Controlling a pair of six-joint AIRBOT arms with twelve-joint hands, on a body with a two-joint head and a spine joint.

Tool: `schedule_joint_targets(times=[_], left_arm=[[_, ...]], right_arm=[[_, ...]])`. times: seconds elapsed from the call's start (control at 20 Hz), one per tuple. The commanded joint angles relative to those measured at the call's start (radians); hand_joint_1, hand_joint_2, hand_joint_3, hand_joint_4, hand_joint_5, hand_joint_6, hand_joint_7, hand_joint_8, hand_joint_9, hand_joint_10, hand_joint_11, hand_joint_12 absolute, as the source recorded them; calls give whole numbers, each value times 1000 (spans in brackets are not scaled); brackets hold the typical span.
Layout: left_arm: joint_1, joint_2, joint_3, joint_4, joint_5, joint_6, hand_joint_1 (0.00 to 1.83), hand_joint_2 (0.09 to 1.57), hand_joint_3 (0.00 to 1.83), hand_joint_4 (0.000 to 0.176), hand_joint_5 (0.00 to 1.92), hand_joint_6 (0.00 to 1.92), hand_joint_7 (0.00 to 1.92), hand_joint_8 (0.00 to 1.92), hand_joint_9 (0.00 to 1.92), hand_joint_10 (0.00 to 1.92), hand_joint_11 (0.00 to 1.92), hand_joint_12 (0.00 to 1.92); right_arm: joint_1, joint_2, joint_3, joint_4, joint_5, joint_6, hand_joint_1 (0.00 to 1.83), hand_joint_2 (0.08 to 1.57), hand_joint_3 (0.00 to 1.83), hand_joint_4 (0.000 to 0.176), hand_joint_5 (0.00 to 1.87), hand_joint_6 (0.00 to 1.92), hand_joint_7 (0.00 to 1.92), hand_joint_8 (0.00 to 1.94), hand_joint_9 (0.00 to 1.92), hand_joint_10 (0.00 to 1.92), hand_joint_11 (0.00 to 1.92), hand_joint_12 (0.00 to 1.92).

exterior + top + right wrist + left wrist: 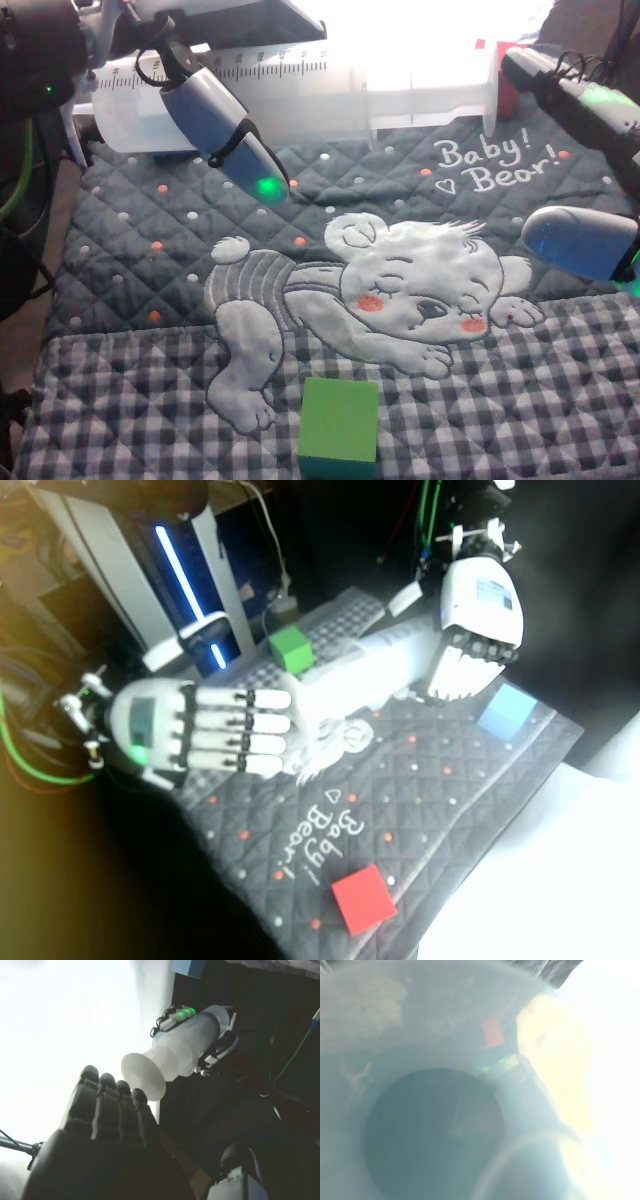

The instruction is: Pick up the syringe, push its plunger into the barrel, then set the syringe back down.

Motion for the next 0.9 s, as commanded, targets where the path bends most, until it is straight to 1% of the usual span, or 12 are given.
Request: schedule_joint_targets(times=[0.0, 0.05, 0.1, 0.2, 0.35, 0.5, 0.55, 0.65, 0.7, 0.75, 0.8, 0.85], left_arm=[[-24, -4, -2, -57, -64, -17, 1439, 1193, 7, 0, 1283, 1921, 1450, 1921, 1556, 1921, 1589, 1921], [-25, -4, -2, -56, -64, -17, 1436, 1198, 9, 0, 1283, 1921, 1443, 1921, 1549, 1921, 1583, 1921], [-26, -5, -1, -56, -65, -17, 1454, 1188, 4, 0, 1284, 1921, 1454, 1921, 1569, 1921, 1604, 1921], [-33, -6, -2, -50, -66, -17, 1399, 1221, 16, 0, 1316, 1921, 1539, 1921, 1641, 1921, 1666, 1921], [-42, -10, -2, -45, -67, -17, 1391, 1212, 11, 0, 1328, 1921, 1547, 1921, 1648, 1921, 1673, 1921], [-52, -13, -1, -39, -70, -17, 1481, 1208, 7, 0, 1272, 1921, 1494, 1921, 1610, 1921, 1642, 1921], [-56, -13, 3, -42, -71, -17, 1426, 1220, 10, 0, 1270, 1921, 1454, 1921, 1558, 1921, 1582, 1921], [-65, -15, 6, -37, -72, -19, 1411, 1221, 9, 0, 1307, 1921, 1473, 1921, 1576, 1921, 1590, 1921], [-69, -16, 7, -37, -74, -19, 1391, 1235, 14, 0, 1319, 1921, 1475, 1921, 1569, 1921, 1579, 1921], [-76, -18, 7, -35, -74, -18, 1466, 1191, 0, 0, 1323, 1921, 1489, 1921, 1589, 1921, 1605, 1921], [-80, -20, 9, -33, -74, -18, 1451, 1196, 0, 0, 1325, 1921, 1502, 1921, 1608, 1921, 1633, 1921], [-83, -22, 9, -29, -74, -18, 1375, 1216, 5, 0, 1329, 1921, 1512, 1921, 1618, 1921, 1642, 1921]], right_arm=[[7, 0, 5, -10, 117, 12, 0, 869, 5, 0, 46, 13, 0, 0, 0, 0, 0, 0], [9, -2, 6, -13, 115, 13, 0, 875, 8, 0, 44, 11, 0, 0, 0, 0, 0, 0], [11, -3, 6, -15, 113, 13, 0, 849, 0, 0, 43, 9, 0, 0, 0, 0, 3, 1], [15, -6, 7, -18, 111, 13, 0, 866, 4, 0, 37, 5, 0, 0, 0, 0, 0, 0], [22, -10, 8, -22, 108, 14, 0, 882, 10, 0, 48, 8, 1, 0, 0, 0, 12, 5], [37, -17, 13, -29, 101, 16, 0, 803, 0, 0, 37, 1, 4, 1, 0, 0, 12, 6], [46, -20, 16, -31, 96, 16, 0, 829, 0, 0, 30, 0, 0, 0, 0, 0, 4, 2], [58, -27, 20, -32, 96, 16, 0, 830, 0, 0, 10, 0, 0, 0, 0, 0, 1, 1], [61, -29, 21, -33, 96, 16, 0, 860, 9, 0, 7, 0, 0, 0, 0, 0, 4, 2], [67, -33, 23, -35, 96, 16, 0, 882, 17, 0, 4, 1, 0, 0, 0, 0, 0, 0], [73, -36, 25, -38, 95, 17, 0, 899, 23, 0, 7, 3, 0, 0, 0, 0, 0, 0], [77, -40, 26, -42, 94, 18, 0, 882, 13, 0, 9, 3, 0, 0, 0, 0, 0, 0]])
